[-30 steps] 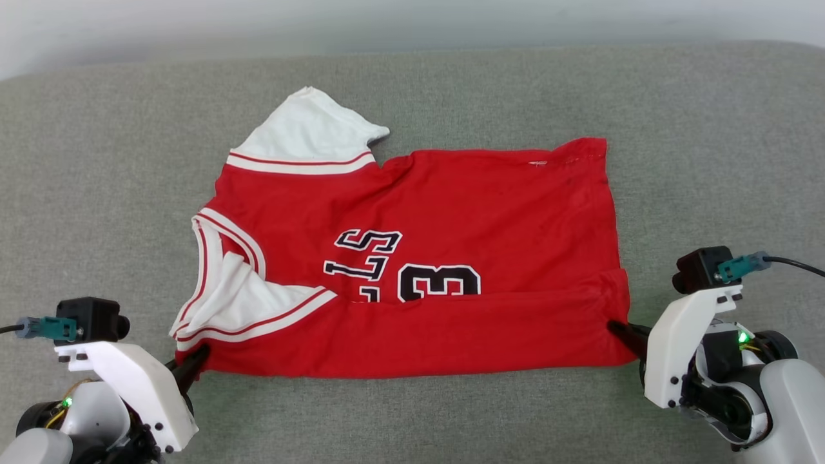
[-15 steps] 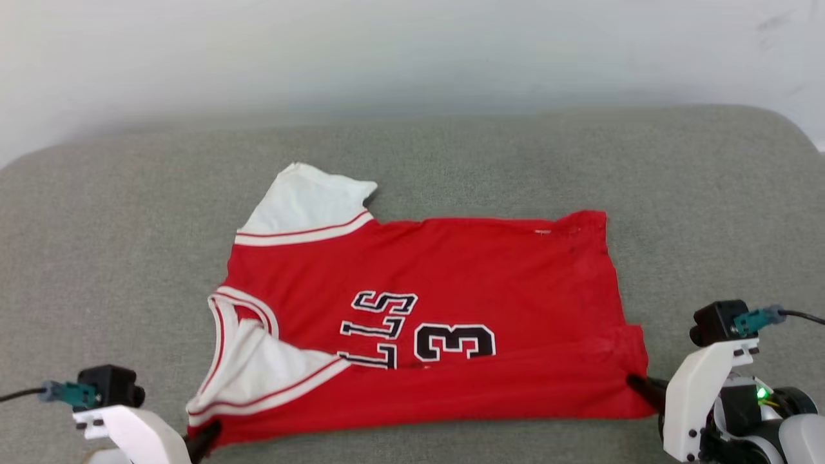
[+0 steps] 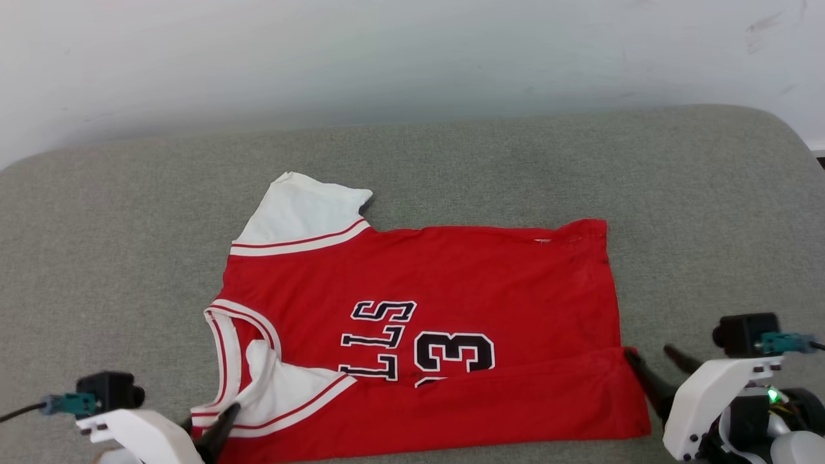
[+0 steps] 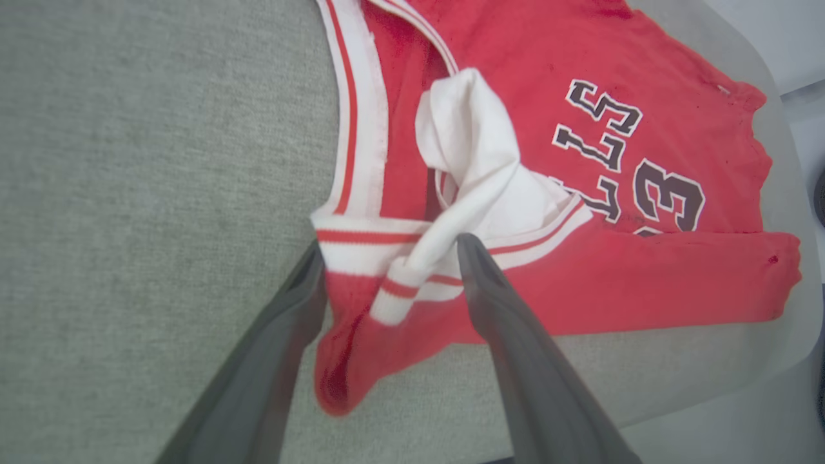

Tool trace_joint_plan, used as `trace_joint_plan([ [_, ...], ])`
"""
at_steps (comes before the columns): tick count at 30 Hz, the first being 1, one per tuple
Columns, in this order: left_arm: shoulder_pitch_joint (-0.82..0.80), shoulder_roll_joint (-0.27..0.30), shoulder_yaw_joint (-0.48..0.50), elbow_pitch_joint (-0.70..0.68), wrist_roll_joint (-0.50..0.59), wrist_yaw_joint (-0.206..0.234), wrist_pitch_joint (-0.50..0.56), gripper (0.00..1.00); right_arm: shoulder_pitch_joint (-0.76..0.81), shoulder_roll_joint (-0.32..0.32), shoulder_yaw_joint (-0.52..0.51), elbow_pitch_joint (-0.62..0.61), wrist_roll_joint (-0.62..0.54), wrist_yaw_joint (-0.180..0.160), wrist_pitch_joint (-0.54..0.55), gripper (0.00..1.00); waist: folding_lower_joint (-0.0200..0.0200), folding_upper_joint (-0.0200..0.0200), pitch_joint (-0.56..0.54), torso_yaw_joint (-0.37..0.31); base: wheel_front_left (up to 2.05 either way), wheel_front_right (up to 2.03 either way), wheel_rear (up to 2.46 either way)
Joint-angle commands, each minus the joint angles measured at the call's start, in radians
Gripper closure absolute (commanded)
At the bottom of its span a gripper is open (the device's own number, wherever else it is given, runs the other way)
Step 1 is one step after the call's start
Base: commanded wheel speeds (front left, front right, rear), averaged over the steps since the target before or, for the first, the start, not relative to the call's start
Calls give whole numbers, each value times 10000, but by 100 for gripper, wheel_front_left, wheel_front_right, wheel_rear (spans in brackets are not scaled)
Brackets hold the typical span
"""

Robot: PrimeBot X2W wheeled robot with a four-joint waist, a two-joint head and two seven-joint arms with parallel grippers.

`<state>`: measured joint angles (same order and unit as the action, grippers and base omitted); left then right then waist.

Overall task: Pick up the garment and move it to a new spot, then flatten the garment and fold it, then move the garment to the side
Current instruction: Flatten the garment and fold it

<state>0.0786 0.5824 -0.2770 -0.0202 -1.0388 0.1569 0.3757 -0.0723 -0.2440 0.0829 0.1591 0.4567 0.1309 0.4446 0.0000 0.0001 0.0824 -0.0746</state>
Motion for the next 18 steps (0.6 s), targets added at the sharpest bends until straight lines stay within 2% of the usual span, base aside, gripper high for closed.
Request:
trace_joint_plan([
  [1,-190,-48,119,-6,112,-69,-246,0,0,164,-80,-130,-91,-4,-352,0,0,-1,-29,-29,0,0,0],
  [4,-466,-110,331,-93,472,17,-908,0,-34,382,-520,-558,-662,-4,-1592,0,0,-1,-78,-121,0,0,0],
  [8,-940,-163,517,-274,1069,103,-1800,0,-139,824,-887,-1243,-1299,-4,-2630,0,0,-1,-98,-344,0,0,0],
  [13,-1859,-271,585,-420,1970,280,-2822,0,-331,1242,-1003,-2041,-1776,-4,-3263,0,0,-1,180,-661,0,0,0],
  [18,-3179,-279,538,-369,2532,409,-3075,0,-683,1506,-1003,-2745,-1941,-4,-3628,0,0,-1,1043,-975,0,0,0],
])
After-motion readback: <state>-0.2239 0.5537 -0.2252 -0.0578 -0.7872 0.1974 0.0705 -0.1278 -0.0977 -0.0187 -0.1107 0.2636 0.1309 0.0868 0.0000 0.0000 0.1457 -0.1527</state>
